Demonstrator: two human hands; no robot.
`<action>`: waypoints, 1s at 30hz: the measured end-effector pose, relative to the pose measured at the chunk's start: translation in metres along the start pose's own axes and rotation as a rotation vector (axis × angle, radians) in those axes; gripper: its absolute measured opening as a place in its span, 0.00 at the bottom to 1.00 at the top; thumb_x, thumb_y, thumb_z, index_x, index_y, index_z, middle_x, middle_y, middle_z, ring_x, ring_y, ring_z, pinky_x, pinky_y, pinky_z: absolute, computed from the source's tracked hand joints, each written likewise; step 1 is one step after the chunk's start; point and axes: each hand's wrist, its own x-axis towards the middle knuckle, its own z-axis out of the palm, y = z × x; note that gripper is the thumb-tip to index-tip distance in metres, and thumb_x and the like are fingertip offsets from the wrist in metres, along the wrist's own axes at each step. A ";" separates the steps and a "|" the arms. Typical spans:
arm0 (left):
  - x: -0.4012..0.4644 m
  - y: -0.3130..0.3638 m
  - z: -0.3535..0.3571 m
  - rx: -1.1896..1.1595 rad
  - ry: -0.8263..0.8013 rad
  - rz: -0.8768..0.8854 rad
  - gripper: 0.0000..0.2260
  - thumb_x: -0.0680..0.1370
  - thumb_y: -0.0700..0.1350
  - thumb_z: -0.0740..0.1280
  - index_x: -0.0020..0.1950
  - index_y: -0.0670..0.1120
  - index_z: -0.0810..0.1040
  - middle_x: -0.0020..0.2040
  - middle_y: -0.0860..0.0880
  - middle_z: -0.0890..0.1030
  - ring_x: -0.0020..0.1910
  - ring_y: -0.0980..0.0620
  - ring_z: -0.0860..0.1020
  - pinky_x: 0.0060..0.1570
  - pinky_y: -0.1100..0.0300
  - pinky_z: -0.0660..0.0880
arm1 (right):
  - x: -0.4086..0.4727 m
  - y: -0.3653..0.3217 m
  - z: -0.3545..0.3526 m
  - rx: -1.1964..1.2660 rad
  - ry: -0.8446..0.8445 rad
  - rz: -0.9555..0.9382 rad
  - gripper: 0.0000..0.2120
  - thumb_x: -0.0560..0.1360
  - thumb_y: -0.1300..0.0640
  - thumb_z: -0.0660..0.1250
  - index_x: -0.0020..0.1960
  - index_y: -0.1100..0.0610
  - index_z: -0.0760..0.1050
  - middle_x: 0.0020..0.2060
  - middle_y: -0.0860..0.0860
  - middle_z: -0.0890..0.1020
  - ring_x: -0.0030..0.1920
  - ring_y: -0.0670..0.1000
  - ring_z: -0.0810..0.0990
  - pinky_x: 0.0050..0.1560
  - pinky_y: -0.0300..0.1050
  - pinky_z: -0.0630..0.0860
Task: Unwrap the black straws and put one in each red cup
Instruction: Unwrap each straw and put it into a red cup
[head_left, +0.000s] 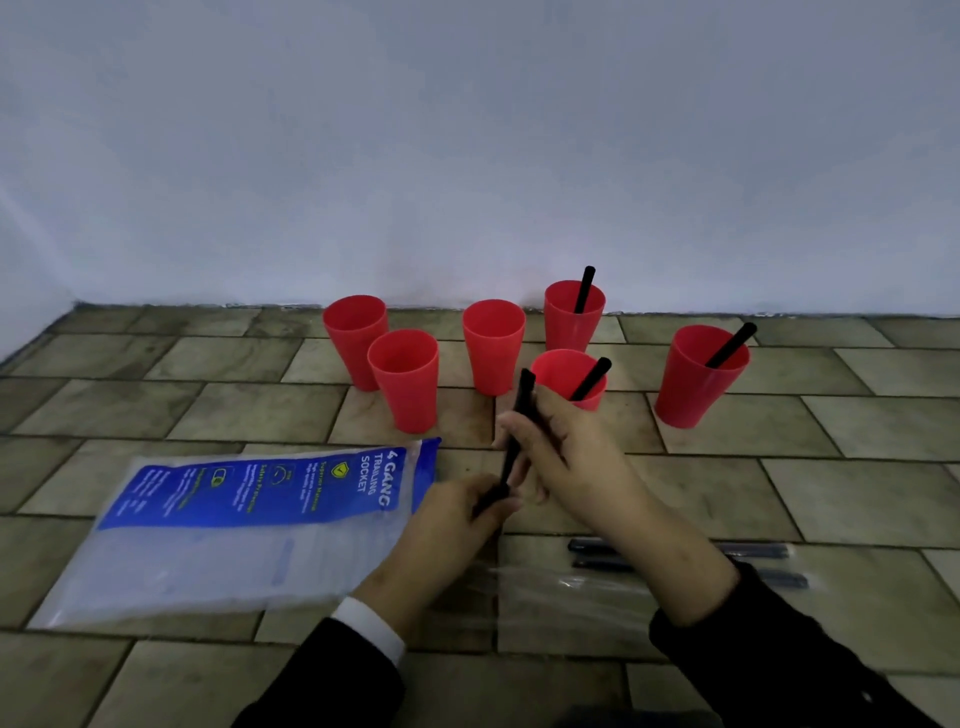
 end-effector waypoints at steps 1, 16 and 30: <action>0.001 -0.002 0.002 0.004 0.015 -0.003 0.08 0.76 0.50 0.65 0.53 0.51 0.78 0.46 0.54 0.83 0.45 0.62 0.79 0.45 0.67 0.74 | 0.000 0.002 0.001 0.012 0.008 0.007 0.09 0.78 0.55 0.61 0.48 0.62 0.72 0.36 0.52 0.82 0.30 0.53 0.82 0.25 0.43 0.76; -0.027 0.013 -0.029 -0.414 -0.004 -0.009 0.08 0.71 0.48 0.68 0.48 0.53 0.81 0.39 0.51 0.84 0.40 0.59 0.81 0.42 0.66 0.77 | -0.036 -0.012 -0.032 0.566 0.335 0.037 0.08 0.75 0.62 0.60 0.52 0.65 0.69 0.39 0.56 0.84 0.31 0.52 0.82 0.32 0.43 0.81; -0.038 0.009 -0.037 -1.217 0.130 -0.269 0.17 0.77 0.50 0.58 0.46 0.47 0.85 0.38 0.49 0.83 0.33 0.59 0.77 0.27 0.68 0.72 | -0.056 0.010 -0.014 0.853 0.469 0.251 0.09 0.73 0.54 0.62 0.47 0.60 0.70 0.47 0.60 0.85 0.38 0.52 0.85 0.36 0.40 0.81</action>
